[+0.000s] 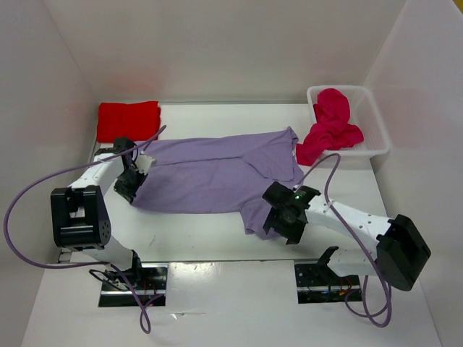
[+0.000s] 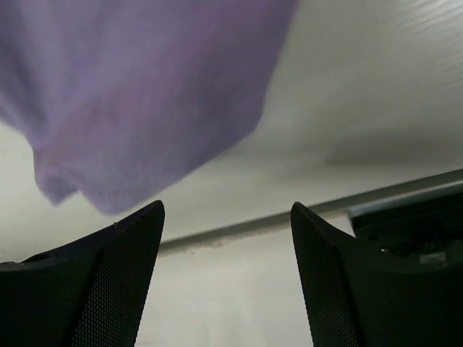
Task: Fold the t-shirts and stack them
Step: Grap the side of the flattened tshirt closest away from the robot with both arms, then fold the other side of the tshirt into a rectangle
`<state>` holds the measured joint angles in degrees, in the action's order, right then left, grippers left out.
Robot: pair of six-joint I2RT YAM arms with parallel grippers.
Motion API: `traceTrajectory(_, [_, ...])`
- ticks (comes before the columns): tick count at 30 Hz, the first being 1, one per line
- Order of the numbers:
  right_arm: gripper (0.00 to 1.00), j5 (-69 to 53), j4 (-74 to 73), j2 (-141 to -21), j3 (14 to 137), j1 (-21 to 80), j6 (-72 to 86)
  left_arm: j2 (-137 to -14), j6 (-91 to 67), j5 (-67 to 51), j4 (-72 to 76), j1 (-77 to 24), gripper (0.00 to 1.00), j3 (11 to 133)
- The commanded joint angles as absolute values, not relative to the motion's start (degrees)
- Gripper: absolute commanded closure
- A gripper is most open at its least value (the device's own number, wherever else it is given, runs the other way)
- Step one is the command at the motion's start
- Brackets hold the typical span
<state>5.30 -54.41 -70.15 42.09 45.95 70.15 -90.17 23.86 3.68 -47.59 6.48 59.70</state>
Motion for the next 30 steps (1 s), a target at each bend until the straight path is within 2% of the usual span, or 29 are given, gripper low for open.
traceTrajectory(1, [0.24, 7.56, -49.77, -68.47, 39.39, 39.05, 72.09, -89.21, 23.55, 3.35, -48.25, 6.86, 1.0, 60.82])
traceTrajectory(3, [0.24, 6.94, -47.3, -69.34, 38.67, 34.2, 69.1, -88.68, 23.55, 3.34, -48.25, 6.86, 1.0, 60.82])
traceTrajectory(9, [0.24, 6.25, -40.7, -78.38, 40.43, 31.65, 63.82, -88.68, 23.03, 3.34, -48.25, 6.86, 1.0, 60.82])
traceTrajectory(13, [0.33, 3.08, -38.33, -84.81, 41.48, 30.94, 60.21, -88.15, 23.03, 4.74, -48.77, 6.86, 1.0, 60.82])
traceTrajectory(16, [0.46, 0.62, -37.71, -84.81, 39.82, 30.94, 59.16, -88.15, 23.03, 5.36, -48.78, 7.38, 1.0, 60.82])
traceTrajectory(17, [0.61, -0.08, -37.71, -84.29, 39.81, 30.94, 59.15, -88.15, 23.03, 5.36, -48.78, 7.38, 1.0, 60.82])
traceTrajectory(19, [0.82, -1.23, -37.18, -84.29, 39.02, 30.94, 58.45, -88.15, 22.51, 5.36, -48.78, 7.38, 1.0, 60.82])
traceTrajectory(20, [1.0, -1.23, -37.7, -84.29, 39.02, 30.94, 58.45, -88.15, 22.5, 5.36, -48.78, 7.38, 1.0, 61.34])
traceTrajectory(26, [1.0, 5.35, -47.52, -77.37, 48.75, 29.89, 56.7, -86.92, 22.5, 3.43, -51.5, 8.53, 1.0, 67.22])
traceTrajectory(30, [1.0, 7.38, -49.31, -72.08, 52.9, 24.8, 53.27, -86.92, 22.5, 1.15, -52.21, 9.67, 1.0, 70.48])
